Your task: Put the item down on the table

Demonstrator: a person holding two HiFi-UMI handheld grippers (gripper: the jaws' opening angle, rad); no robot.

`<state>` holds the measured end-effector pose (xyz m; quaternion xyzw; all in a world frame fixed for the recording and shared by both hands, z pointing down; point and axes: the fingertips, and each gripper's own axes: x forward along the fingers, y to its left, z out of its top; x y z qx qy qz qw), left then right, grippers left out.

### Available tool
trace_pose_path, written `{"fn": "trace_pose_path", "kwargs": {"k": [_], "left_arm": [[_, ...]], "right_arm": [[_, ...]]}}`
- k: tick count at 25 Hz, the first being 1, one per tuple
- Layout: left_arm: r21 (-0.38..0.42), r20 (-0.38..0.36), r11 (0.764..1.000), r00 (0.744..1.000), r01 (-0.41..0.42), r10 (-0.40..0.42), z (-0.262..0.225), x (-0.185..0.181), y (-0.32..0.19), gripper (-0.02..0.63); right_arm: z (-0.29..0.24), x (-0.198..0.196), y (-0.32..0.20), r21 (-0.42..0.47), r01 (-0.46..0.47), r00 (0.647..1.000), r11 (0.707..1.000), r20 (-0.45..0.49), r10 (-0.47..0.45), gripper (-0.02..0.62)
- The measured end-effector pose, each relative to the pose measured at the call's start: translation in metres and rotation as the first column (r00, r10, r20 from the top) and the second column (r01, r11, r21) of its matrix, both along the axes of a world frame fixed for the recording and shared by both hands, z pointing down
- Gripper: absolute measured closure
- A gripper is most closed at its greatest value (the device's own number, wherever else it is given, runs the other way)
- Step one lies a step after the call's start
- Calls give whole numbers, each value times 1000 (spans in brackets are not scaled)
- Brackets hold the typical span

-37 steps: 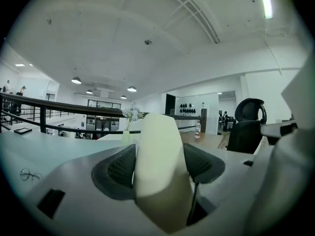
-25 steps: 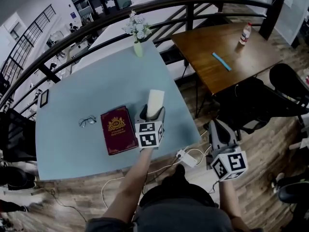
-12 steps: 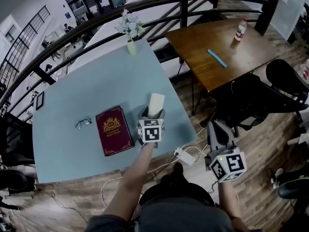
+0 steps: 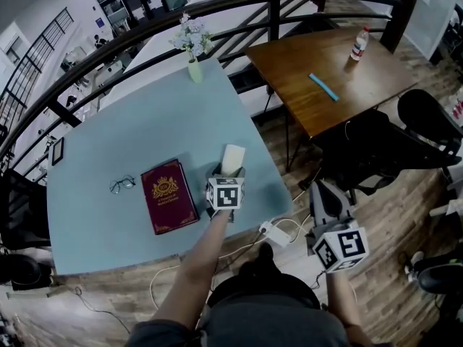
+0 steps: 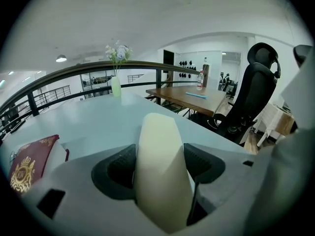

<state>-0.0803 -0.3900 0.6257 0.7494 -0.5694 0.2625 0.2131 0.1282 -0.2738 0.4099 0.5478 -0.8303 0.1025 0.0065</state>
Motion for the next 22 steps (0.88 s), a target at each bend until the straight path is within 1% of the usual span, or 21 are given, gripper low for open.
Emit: {"fn": "trace_pose_path", "kwargs": {"k": [2,7,16,22], "left_arm": [[-15,4,1000,1000,4,-4,5,0,1,298],[-39,44,999,999,-8,9,11,1,3,298],[-89,15,996,1000,-10,11,15,2,3,296],[-77,25,997,1000,-18,20,12,2,2,294]], "right_arm": [[0,0,-1,-1,1,1000,1000,2,-1,592],[2,-2,-3,-8,4,1000,1000,6,-4,592],[2,-7,-4,-10,17,1000,1000,14,-17,592],[2,-8,-2,-9,24,1000,1000,13,-24,592]]}}
